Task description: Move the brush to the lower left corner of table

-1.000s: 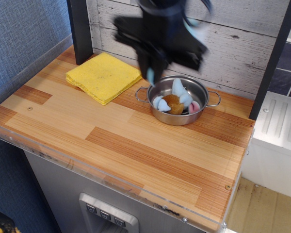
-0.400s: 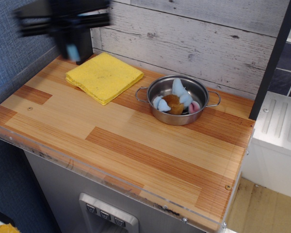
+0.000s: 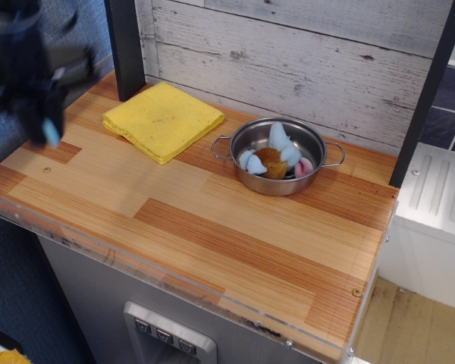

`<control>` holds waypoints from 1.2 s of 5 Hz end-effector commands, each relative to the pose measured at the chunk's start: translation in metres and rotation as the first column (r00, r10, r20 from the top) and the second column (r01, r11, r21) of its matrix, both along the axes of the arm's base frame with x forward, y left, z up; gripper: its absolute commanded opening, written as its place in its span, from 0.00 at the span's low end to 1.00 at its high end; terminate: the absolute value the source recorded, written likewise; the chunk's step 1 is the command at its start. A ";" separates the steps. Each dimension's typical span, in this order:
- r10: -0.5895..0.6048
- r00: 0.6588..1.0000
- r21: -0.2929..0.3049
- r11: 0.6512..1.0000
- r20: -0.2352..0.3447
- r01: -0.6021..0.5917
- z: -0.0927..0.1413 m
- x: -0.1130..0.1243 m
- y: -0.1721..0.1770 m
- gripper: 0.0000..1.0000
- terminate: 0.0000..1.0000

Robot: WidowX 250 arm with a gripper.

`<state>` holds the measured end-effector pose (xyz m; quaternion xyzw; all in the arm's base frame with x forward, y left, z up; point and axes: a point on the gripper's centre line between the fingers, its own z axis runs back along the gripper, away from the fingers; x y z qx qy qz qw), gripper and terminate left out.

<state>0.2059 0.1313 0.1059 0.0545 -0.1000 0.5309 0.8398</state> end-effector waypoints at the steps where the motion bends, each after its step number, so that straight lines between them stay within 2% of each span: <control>1: 0.075 0.997 0.008 0.997 0.031 -0.075 -0.040 -0.025 -0.008 0.00 0.00; 4: 0.110 0.992 -0.007 0.994 0.057 -0.110 -0.063 0.023 -0.018 0.00 0.00; 6: 0.150 0.988 -0.037 0.988 0.028 -0.149 -0.087 0.028 -0.015 0.00 0.00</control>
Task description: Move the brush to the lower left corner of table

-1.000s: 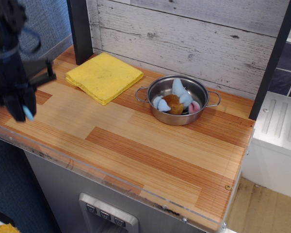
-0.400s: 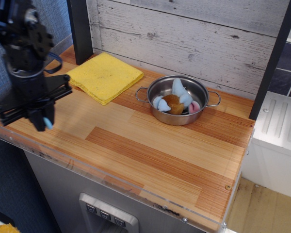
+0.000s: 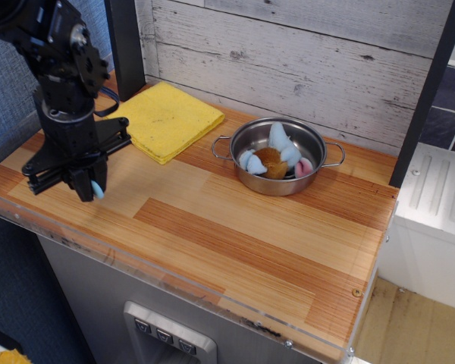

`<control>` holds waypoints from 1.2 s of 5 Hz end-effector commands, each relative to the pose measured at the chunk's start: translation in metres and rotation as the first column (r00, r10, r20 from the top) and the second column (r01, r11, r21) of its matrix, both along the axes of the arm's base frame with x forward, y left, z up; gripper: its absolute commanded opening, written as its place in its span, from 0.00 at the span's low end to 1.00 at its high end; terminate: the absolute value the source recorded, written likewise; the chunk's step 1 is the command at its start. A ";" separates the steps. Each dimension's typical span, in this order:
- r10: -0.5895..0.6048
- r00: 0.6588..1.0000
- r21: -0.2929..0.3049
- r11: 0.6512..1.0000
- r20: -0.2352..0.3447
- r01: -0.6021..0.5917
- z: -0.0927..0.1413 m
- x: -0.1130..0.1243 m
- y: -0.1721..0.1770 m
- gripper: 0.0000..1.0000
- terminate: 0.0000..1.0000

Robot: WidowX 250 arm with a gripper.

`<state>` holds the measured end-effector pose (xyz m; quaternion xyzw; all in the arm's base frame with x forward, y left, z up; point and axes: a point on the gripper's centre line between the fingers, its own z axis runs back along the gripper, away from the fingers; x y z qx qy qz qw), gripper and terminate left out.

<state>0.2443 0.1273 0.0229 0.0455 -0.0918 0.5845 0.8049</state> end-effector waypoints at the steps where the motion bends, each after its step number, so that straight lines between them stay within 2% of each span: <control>1: 0.066 0.998 -0.020 0.998 -0.004 -0.066 -0.009 -0.015 -0.009 0.00 0.00; 2: 0.177 0.977 -0.067 0.980 -0.116 -0.185 -0.008 -0.017 -0.010 1.00 0.00; 4: 0.177 0.977 -0.076 0.979 -0.123 -0.187 0.001 -0.017 -0.016 1.00 0.00; 6: 0.106 0.992 -0.057 0.992 -0.070 -0.110 0.014 -0.007 -0.024 1.00 0.00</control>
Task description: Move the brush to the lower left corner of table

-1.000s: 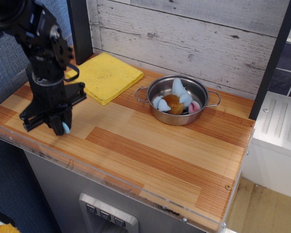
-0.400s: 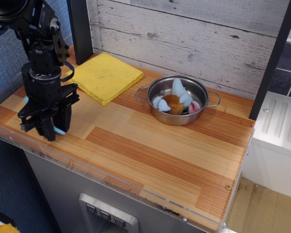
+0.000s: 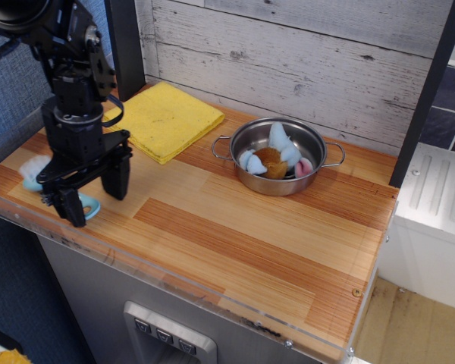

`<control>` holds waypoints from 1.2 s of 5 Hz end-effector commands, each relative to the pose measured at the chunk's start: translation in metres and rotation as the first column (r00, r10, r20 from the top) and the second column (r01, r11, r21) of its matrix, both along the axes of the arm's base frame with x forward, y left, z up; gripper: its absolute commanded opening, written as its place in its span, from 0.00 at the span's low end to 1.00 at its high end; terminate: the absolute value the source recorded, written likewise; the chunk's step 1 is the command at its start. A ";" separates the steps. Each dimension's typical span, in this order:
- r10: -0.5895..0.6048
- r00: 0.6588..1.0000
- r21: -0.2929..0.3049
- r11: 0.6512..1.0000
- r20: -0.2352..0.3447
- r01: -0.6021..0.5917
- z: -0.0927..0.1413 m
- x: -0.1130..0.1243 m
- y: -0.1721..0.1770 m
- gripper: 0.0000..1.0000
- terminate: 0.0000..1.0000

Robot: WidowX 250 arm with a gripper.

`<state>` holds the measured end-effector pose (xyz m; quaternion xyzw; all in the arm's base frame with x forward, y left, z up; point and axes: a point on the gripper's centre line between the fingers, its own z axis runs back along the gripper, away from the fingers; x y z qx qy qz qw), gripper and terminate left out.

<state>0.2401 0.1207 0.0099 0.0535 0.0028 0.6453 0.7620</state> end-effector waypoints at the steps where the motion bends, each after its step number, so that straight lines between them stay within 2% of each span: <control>1: -0.102 0.989 0.082 0.992 0.107 0.094 0.041 0.006 -0.020 1.00 0.00; 3: -0.190 0.968 0.128 0.977 0.166 0.170 0.087 0.022 -0.032 1.00 0.00; 4: -0.211 0.960 0.121 0.974 0.184 0.191 0.113 0.025 -0.039 1.00 0.00; 5: -0.209 0.959 0.104 0.976 0.191 0.192 0.131 0.019 -0.042 1.00 0.00; 6: -0.209 0.959 0.104 0.976 0.191 0.192 0.131 0.019 -0.042 1.00 0.00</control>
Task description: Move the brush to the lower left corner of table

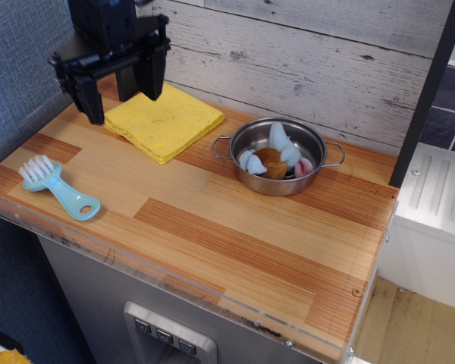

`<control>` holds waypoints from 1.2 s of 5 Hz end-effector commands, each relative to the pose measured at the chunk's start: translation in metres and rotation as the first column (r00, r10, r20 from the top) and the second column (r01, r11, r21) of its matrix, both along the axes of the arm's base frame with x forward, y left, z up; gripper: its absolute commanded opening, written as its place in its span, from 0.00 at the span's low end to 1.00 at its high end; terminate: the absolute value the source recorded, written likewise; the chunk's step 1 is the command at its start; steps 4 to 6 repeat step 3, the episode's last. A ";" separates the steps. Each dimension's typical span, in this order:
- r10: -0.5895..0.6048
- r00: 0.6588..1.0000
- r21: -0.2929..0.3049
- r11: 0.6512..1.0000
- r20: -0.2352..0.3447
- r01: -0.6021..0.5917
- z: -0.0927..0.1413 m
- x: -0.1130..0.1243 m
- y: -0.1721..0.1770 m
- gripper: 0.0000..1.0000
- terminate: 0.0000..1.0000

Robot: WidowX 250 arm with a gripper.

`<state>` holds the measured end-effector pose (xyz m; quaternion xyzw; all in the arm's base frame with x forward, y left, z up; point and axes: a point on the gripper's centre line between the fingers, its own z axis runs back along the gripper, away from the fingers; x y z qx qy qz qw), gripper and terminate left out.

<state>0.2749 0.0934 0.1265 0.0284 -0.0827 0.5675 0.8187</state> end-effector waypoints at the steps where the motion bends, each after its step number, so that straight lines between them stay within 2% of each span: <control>1: -0.003 0.999 0.014 1.000 0.049 0.003 0.014 -0.016 -0.015 1.00 0.00; 2: -0.003 0.999 0.014 1.000 0.049 0.003 0.014 -0.016 -0.015 1.00 0.00; 3: -0.003 0.999 0.014 1.000 0.049 0.003 0.014 -0.016 -0.015 1.00 1.00; 6: -0.003 0.999 0.014 1.000 0.049 0.003 0.014 -0.016 -0.015 1.00 1.00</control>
